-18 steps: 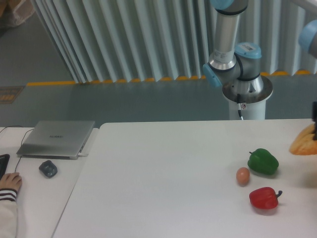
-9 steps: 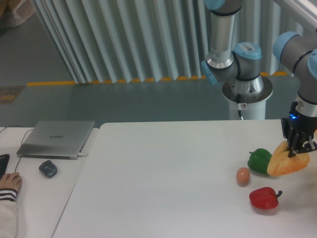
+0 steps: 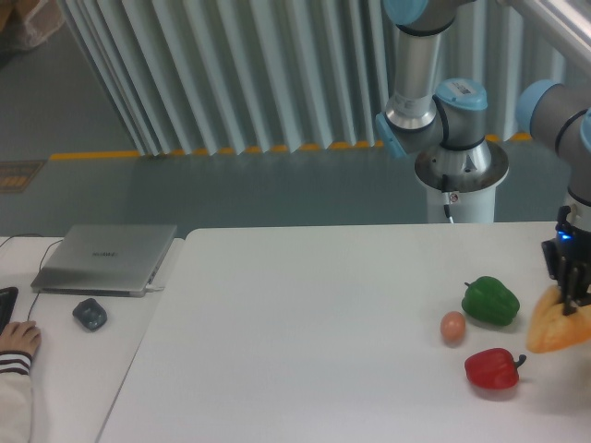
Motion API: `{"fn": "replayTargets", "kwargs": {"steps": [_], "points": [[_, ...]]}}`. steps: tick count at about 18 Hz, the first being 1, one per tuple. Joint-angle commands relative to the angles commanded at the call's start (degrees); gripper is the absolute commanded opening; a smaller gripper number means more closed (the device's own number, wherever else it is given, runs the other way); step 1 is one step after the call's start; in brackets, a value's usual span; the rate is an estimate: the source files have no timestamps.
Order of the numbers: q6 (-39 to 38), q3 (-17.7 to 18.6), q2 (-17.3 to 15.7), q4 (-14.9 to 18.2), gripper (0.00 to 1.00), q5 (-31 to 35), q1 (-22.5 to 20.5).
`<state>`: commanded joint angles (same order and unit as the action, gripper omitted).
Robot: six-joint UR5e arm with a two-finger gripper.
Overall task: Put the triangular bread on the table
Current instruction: 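Lower the bread onto the table beside the red pepper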
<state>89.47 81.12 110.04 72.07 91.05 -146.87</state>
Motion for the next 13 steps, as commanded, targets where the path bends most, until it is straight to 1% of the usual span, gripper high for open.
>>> {"fn": "replayTargets", "kwargs": {"steps": [3, 8, 12, 13], "points": [[-0.61, 0.17, 0.09, -0.79, 0.17, -0.17, -0.09], [-2.89, 0.35, 0.61, -0.79, 0.17, -0.17, 1.14], [-3.68, 2.54, 0.70, -0.79, 0.18, -0.09, 2.37], [-3.69, 2.55, 0.70, -0.79, 0.18, 0.00, 2.55]]}}
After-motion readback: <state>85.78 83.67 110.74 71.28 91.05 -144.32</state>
